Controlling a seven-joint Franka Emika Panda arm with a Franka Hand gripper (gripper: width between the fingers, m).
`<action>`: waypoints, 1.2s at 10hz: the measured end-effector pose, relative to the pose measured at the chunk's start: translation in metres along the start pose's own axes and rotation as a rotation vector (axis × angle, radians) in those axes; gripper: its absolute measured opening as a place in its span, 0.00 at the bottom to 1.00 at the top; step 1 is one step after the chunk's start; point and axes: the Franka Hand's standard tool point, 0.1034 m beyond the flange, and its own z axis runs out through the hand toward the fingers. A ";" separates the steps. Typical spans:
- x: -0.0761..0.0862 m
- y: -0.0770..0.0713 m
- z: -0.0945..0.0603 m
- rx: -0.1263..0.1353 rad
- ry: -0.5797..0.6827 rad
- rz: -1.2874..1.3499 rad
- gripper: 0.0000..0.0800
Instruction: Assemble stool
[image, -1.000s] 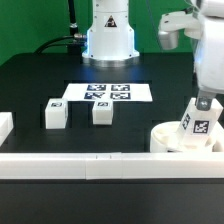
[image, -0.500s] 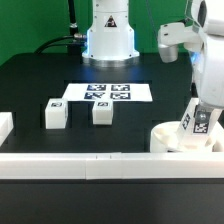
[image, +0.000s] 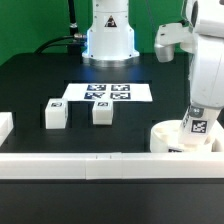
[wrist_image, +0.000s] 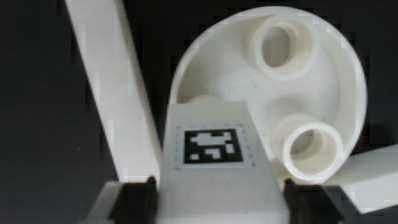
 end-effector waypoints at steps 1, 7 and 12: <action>0.000 0.000 0.000 0.001 0.002 0.021 0.42; -0.008 -0.002 0.003 0.030 0.085 0.933 0.42; -0.003 -0.002 0.003 0.069 0.121 1.464 0.42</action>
Offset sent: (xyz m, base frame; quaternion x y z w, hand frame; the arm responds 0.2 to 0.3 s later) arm -0.0200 -0.0123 -0.0023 0.0494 0.0414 0.3245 0.9437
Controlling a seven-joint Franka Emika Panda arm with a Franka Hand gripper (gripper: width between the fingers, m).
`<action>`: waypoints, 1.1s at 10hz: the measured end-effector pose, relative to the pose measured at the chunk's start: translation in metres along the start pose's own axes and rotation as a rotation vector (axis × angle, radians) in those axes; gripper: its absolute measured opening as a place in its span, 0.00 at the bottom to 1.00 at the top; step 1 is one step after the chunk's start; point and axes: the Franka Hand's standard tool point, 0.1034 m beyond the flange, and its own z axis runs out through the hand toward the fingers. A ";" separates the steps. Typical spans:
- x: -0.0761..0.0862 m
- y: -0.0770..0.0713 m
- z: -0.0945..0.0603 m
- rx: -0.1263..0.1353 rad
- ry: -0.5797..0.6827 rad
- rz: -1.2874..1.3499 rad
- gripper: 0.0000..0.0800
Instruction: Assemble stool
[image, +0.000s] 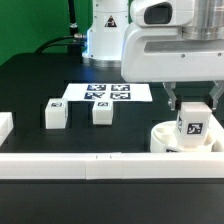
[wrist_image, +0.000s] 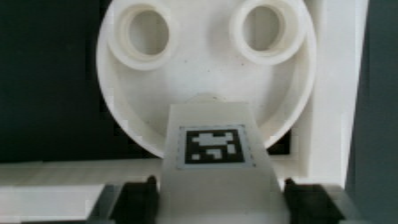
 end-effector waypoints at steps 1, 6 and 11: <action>0.000 -0.001 0.000 0.005 -0.002 0.107 0.42; -0.003 -0.011 0.002 0.040 -0.011 0.669 0.42; -0.001 -0.018 0.004 0.161 -0.016 1.284 0.42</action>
Offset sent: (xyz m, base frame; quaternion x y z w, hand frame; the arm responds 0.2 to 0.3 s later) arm 0.0000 0.0000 0.0000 0.0000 0.0000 0.2667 0.9638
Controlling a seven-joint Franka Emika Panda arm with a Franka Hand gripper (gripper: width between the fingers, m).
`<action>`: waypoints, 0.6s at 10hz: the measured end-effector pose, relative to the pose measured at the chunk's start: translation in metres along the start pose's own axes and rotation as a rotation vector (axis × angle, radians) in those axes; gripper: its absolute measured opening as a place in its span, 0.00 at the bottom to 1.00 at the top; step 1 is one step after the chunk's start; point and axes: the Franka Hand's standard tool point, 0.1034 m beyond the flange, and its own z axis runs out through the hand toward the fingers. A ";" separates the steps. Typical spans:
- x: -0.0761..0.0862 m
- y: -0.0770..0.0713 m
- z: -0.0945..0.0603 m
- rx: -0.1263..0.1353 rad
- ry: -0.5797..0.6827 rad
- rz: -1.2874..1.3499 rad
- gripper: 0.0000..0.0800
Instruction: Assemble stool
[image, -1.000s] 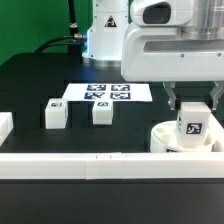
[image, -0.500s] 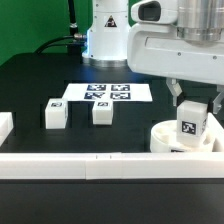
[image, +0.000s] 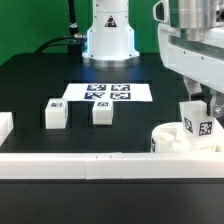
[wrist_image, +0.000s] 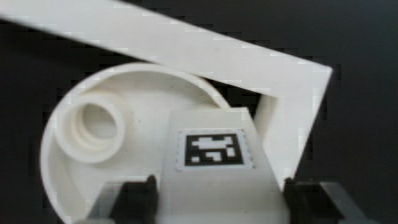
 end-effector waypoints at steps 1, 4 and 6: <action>0.000 -0.001 0.000 0.014 -0.017 0.114 0.42; -0.002 -0.001 0.001 0.029 -0.049 0.356 0.42; -0.003 -0.002 -0.003 0.019 -0.052 0.243 0.65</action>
Offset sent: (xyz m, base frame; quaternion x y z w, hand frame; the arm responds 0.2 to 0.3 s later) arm 0.0000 0.0000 0.0000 0.0000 0.0000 0.1790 0.9838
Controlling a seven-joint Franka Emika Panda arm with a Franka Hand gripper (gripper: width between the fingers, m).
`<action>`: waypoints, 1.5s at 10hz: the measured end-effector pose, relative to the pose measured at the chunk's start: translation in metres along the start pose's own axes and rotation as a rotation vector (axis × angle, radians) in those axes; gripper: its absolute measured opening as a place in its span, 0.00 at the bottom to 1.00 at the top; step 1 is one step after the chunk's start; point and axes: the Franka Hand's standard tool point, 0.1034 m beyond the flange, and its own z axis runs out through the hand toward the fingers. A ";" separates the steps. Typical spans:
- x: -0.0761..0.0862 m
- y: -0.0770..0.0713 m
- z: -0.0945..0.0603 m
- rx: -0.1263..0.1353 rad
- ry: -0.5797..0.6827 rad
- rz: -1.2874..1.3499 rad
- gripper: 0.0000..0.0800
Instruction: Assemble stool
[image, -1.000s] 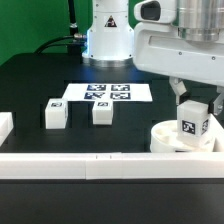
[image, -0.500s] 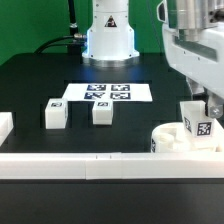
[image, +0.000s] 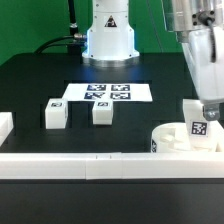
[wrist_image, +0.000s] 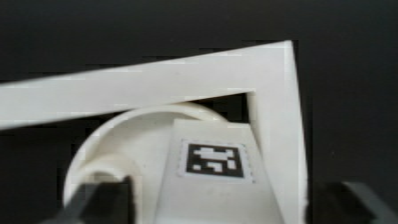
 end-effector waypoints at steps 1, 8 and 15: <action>-0.003 -0.001 -0.007 0.002 -0.005 -0.002 0.76; -0.004 -0.002 -0.019 -0.011 0.038 -0.789 0.81; -0.003 -0.005 -0.024 -0.042 0.062 -1.619 0.81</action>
Offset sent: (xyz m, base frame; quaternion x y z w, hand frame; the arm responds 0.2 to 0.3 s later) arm 0.0000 0.0000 0.0000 0.0000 0.0000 -0.2667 0.9638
